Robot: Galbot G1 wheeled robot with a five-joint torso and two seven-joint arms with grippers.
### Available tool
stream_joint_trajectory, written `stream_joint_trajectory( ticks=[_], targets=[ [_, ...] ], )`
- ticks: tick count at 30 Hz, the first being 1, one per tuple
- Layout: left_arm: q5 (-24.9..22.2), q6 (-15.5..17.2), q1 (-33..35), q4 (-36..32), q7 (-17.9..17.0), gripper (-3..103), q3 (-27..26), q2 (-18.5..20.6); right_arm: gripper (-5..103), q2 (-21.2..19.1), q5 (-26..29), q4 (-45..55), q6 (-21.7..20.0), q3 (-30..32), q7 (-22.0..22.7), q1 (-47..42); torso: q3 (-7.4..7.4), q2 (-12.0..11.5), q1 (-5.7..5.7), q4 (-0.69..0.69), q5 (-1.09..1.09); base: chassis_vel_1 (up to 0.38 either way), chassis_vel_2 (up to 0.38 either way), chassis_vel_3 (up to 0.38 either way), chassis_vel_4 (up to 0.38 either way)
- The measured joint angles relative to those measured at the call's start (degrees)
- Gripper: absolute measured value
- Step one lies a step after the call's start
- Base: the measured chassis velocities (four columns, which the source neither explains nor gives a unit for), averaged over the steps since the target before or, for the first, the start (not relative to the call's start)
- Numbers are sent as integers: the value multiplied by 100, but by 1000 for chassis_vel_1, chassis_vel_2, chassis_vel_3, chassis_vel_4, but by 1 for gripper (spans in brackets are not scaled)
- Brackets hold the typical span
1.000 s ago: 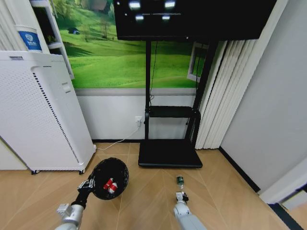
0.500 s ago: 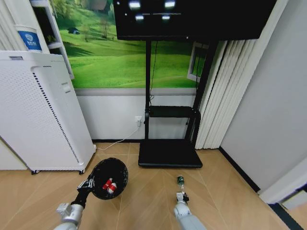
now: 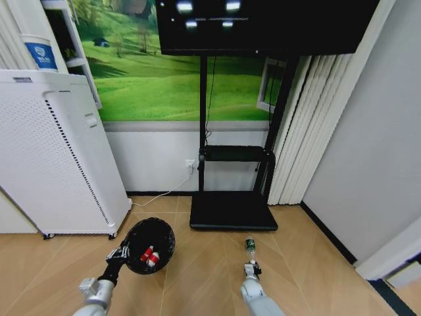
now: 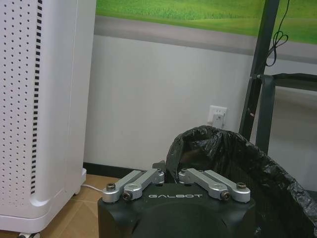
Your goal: Pick up the trash bin and place the garbage on the floor into it.
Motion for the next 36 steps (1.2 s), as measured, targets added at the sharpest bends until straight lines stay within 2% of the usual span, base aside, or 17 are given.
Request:
stream_joint_trajectory(
  ticks=[1,3,4,6,7,9,10,12,14,17,20,22,29,31,32,34,36],
  targets=[
    [-33,24,-111,63,-12,7,62,58,28,-123,-202,345,360,0,-154,-144,0,0,0,0,0,0,0,0,0],
    [-112,95,-320,182,-55,7,193,188,28,-319,-156,1140,630,-1,-377,-467,0,0,0,-1,-1,0,0,0,0],
    [-112,95,-320,182,-55,7,193,188,28,-319,-156,1140,630,-1,-377,-467,0,0,0,-1,-1,0,0,0,0],
    [-268,176,-524,255,-106,7,332,293,28,-506,-9,2069,793,10,-505,-836,0,0,0,-1,-1,0,0,0,0],
    [-268,176,-524,255,-106,7,332,293,28,-506,-9,2069,793,10,-505,-836,0,0,0,-1,-1,0,0,0,0],
    [-492,233,-644,308,-123,7,328,377,28,-740,165,3148,872,-3,-746,-1281,0,0,0,-4,-2,0,0,0,0],
    [-492,233,-644,308,-123,7,328,377,28,-740,165,3148,872,-3,-746,-1281,0,0,0,-4,-2,0,0,0,0],
    [-689,260,-626,313,-127,7,187,408,28,-984,243,4040,926,-85,-1001,-1670,-1,1,0,1,0,0,0,0,0],
    [-748,285,-640,316,-121,7,188,435,28,-1091,280,4365,940,-90,-1069,-1863,-1,0,0,1,1,0,0,0,0],
    [-1020,404,-711,330,94,7,381,592,28,-1362,454,5404,969,-120,-1265,-2520,-1,0,-1,0,0,0,0,0,0],
    [-1109,422,-742,339,181,7,475,642,28,-1422,468,5638,970,-150,-1314,-2669,-1,0,-1,-1,-1,0,0,0,0],
    [-1287,462,-912,426,328,7,785,771,28,-1522,455,6090,990,-275,-1483,-3009,-1,0,0,0,-1,0,0,0,0],
    [-1260,547,-1566,660,265,7,1597,907,28,-1332,74,6020,1323,-458,-1834,-3411,-1,1,0,-1,1,0,0,0,0],
    [-1120,523,-1813,842,178,7,2064,815,28,-1285,3,6016,1368,-581,-1918,-3518,-1,0,0,-1,1,0,0,0,0],
    [-1120,523,-1813,842,178,7,2064,815,28,-1285,3,6016,1368,-581,-1918,-3518,-1,0,0,-1,1,0,0,0,0],
    [-1023,505,-2072,1041,97,7,2631,610,28,-1312,-125,5982,1449,-725,-1998,-3507,0,0,0,0,-1,0,0,0,0],
    [-998,496,-2218,1102,65,7,2881,525,28,-1355,-196,5953,1470,-790,-2024,-3469,0,0,0,-1,-1,0,0,0,0]
  ],
)
